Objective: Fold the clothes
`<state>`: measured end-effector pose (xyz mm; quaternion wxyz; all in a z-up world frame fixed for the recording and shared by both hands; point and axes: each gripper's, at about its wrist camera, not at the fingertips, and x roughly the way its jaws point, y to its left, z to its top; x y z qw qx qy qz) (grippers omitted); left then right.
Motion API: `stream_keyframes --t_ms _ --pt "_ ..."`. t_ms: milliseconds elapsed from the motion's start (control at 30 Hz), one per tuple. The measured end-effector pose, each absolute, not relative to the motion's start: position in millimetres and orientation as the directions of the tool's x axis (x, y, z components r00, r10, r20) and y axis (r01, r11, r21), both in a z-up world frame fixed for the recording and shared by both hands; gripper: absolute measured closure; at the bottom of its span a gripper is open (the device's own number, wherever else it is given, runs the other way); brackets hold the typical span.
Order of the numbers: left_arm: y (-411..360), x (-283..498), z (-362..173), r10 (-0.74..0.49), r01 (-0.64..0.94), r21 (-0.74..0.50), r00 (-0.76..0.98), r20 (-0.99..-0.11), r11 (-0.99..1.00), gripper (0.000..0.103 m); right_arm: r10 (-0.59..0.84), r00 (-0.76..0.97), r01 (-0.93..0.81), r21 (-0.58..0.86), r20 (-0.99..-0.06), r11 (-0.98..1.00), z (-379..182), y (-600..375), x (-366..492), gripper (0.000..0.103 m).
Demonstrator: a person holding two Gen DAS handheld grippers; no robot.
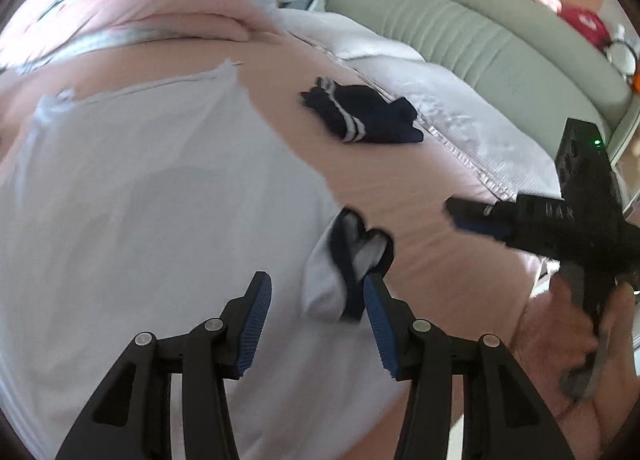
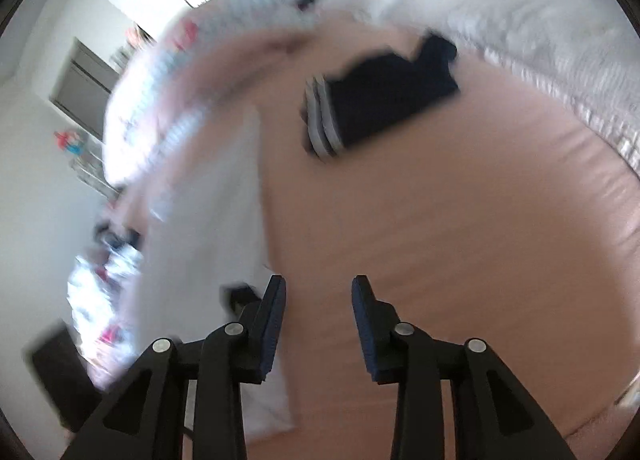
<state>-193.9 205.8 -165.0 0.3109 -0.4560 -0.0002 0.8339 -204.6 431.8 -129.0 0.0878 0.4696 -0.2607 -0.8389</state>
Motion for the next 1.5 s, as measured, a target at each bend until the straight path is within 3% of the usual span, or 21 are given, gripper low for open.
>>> stream_keyframes --t_ms 133,200,300,367,400,533,667,933,1067,1233,1433,1500 --pt "236.7 -204.0 -182.7 0.446 -0.530 -0.215 -0.357 -0.821 -0.820 0.058 -0.401 -0.455 0.021 0.441 -0.795 -0.897 -139.6 389.0 -222.9 0.068" --pt "242.5 -204.2 -192.6 0.344 -0.514 -0.107 -0.392 -0.853 -0.851 0.058 -0.394 -0.410 0.032 0.418 -0.823 -0.908 -150.2 375.6 -231.2 0.068" --pt "231.3 -204.9 -194.5 0.181 -0.422 0.038 -0.466 -0.866 -0.906 0.056 -0.393 -0.383 0.030 0.414 -0.836 -0.910 -155.9 367.0 -241.1 0.068" --pt "212.6 -206.6 -187.1 0.152 -0.343 0.030 -0.492 -0.858 -0.939 0.056 -0.377 -0.401 0.026 0.401 -0.835 -0.916 -153.4 366.7 -244.0 0.068" --pt "204.0 -207.5 -183.6 0.152 -0.314 0.014 -0.496 -0.855 -0.949 0.057 -0.371 -0.408 0.020 0.398 -0.834 -0.917 -152.7 366.7 -243.6 0.068" --pt "183.7 -209.7 -169.1 0.383 -0.356 -0.237 -0.425 -0.820 -0.904 0.057 -0.428 -0.392 0.042 0.449 -0.814 -0.892 -157.1 359.5 -243.8 0.068" --pt "188.0 -211.5 -172.1 0.311 -0.374 -0.136 -0.461 -0.831 -0.918 0.057 -0.479 -0.331 0.171 0.448 -0.813 -0.878 -158.8 327.9 -241.9 0.068" --pt "164.5 -226.3 -184.6 0.154 -0.309 -0.014 -0.435 -0.887 -0.951 0.057 -0.398 -0.170 0.316 0.332 -0.902 -0.889 -170.9 295.9 -211.3 0.065" --pt "164.8 -234.2 -165.7 0.297 -0.426 -0.099 -0.427 -0.854 -0.899 0.057 -0.388 -0.232 0.255 0.329 -0.892 -0.909 -158.5 310.8 -206.6 0.064" --pt "191.3 -252.1 -177.1 0.330 -0.547 -0.114 -0.314 -0.890 -0.829 0.057 -0.402 -0.307 0.294 0.316 -0.863 -0.902 -137.3 300.4 -254.7 0.064" --pt "210.9 -271.3 -192.2 0.361 -0.586 -0.140 -0.280 -0.889 -0.798 0.057 -0.321 -0.204 0.357 0.235 -0.925 -0.904 -169.6 272.7 -312.6 0.064" --pt "207.6 -287.1 -193.8 0.405 -0.551 -0.200 -0.280 -0.870 -0.810 0.057 -0.356 -0.175 0.325 0.288 -0.918 -0.901 -179.7 276.2 -315.4 0.064"
